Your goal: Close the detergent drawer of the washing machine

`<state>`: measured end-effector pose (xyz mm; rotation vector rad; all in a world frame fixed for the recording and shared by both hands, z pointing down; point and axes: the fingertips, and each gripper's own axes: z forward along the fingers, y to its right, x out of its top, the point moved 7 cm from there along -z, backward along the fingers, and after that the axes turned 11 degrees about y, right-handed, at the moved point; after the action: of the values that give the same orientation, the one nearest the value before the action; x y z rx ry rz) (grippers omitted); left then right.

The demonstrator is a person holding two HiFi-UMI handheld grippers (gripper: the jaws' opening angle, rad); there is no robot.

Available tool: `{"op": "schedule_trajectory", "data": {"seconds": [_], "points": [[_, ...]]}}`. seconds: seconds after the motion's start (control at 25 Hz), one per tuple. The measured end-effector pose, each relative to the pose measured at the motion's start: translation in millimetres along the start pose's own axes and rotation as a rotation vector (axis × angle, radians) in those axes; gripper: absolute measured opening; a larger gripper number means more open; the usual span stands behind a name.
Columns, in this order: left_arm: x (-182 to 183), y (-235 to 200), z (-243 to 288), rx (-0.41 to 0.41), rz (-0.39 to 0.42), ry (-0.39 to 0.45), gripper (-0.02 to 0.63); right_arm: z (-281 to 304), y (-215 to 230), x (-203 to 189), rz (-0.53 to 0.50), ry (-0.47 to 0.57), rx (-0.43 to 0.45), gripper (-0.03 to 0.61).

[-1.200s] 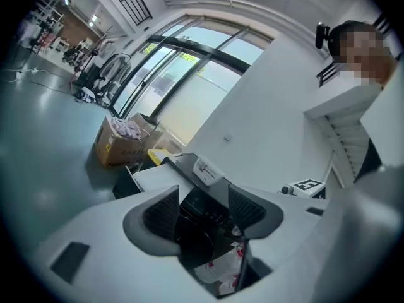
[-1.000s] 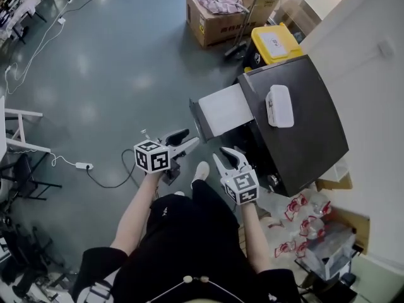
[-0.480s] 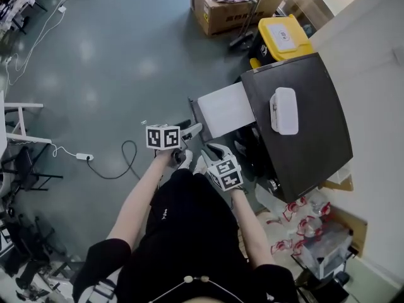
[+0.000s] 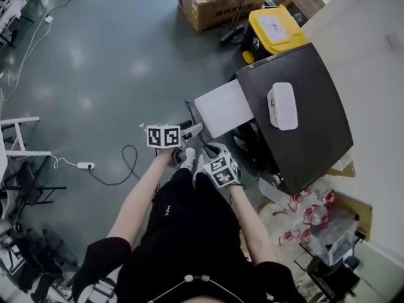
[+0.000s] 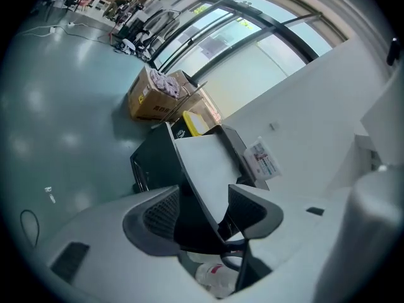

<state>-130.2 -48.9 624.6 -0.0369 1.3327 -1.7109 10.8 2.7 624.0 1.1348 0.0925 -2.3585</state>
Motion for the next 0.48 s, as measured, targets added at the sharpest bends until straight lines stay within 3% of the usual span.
{"op": "schedule_trajectory", "data": {"seconds": [0.28, 0.48], "points": [[-1.5, 2.0, 3.8, -0.012, 0.000, -0.011, 0.230, -0.4, -0.2, 3.6, -0.056, -0.052, -0.003, 0.044], [-0.5, 3.3, 4.9, -0.022, -0.009, -0.009, 0.230, -3.9, -0.1, 5.1, -0.022, -0.050, -0.040, 0.040]]}}
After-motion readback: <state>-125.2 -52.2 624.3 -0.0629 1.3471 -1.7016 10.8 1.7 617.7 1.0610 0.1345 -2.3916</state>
